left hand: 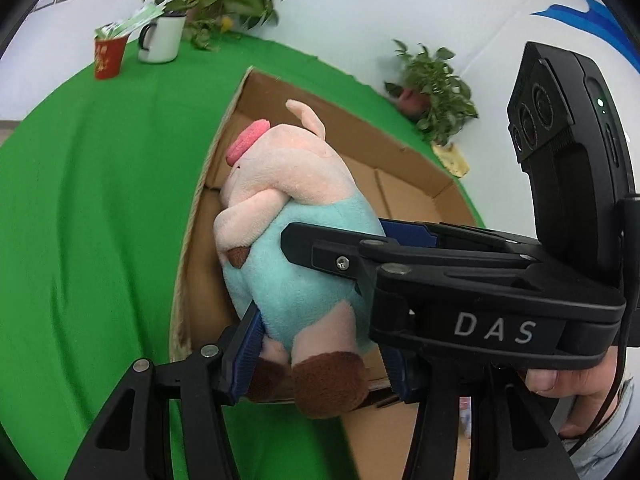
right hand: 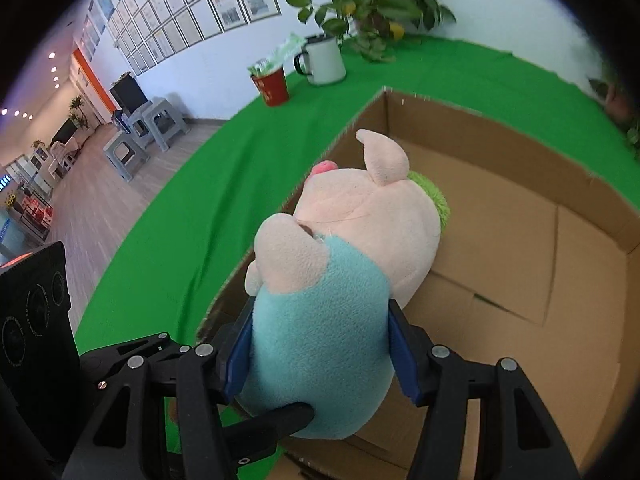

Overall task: Organize objects
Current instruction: 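Lower the pig plush into the large cardboard box and open both grippers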

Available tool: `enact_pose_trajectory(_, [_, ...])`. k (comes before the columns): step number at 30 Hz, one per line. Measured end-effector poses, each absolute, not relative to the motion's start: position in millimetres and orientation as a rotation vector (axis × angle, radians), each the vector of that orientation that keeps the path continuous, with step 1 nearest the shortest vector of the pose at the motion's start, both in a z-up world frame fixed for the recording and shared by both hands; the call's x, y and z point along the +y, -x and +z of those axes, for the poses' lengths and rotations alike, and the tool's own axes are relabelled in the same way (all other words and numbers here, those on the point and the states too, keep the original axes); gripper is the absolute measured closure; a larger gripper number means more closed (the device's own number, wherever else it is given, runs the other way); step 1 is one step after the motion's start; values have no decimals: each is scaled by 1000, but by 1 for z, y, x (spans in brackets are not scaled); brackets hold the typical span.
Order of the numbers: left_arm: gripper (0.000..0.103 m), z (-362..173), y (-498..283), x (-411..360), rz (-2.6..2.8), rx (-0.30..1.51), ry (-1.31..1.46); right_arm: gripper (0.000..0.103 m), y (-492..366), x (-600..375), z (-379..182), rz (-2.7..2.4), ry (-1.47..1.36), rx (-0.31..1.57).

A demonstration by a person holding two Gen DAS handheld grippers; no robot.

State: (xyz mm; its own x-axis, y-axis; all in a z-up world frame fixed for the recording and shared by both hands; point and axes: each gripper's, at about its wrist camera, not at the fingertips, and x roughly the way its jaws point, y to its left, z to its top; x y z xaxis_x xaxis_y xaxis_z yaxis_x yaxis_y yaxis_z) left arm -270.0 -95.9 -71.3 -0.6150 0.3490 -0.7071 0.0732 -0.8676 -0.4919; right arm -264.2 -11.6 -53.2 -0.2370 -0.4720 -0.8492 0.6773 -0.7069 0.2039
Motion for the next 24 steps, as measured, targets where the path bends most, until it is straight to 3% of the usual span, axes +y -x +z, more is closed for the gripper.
enact_pose_trajectory(4, [53, -69, 259, -87, 2632, -705, 1282, 42, 270, -13, -65, -2001, -1286, 204])
enact_pose_trajectory(9, [48, -73, 256, -91, 2659, -684, 1284, 25, 271, -1, -68, -1955, -1282, 76])
enact_pose_trajectory(13, [47, -58, 249, -101, 2741, -679, 1258, 25, 272, 35, -53, -1893, -1255, -124])
enact_pose_trajectory(17, [44, -47, 253, -116, 2813, -632, 1219, 25, 272, 60, -46, -1911, -1262, -165])
enact_pose_trajectory(19, [44, -49, 255, -117, 2817, -623, 1247, 32, 274, 61, -60, -1893, -1335, -162])
enact_pose_trajectory(20, [44, -49, 254, -118, 2816, -628, 1257, 45, 274, 59, -68, -1882, -1368, -159])
enact_pose_trajectory(24, [44, -55, 257, -121, 2829, -574, 1294, 54, 267, 51, -78, -1815, -1373, -256])
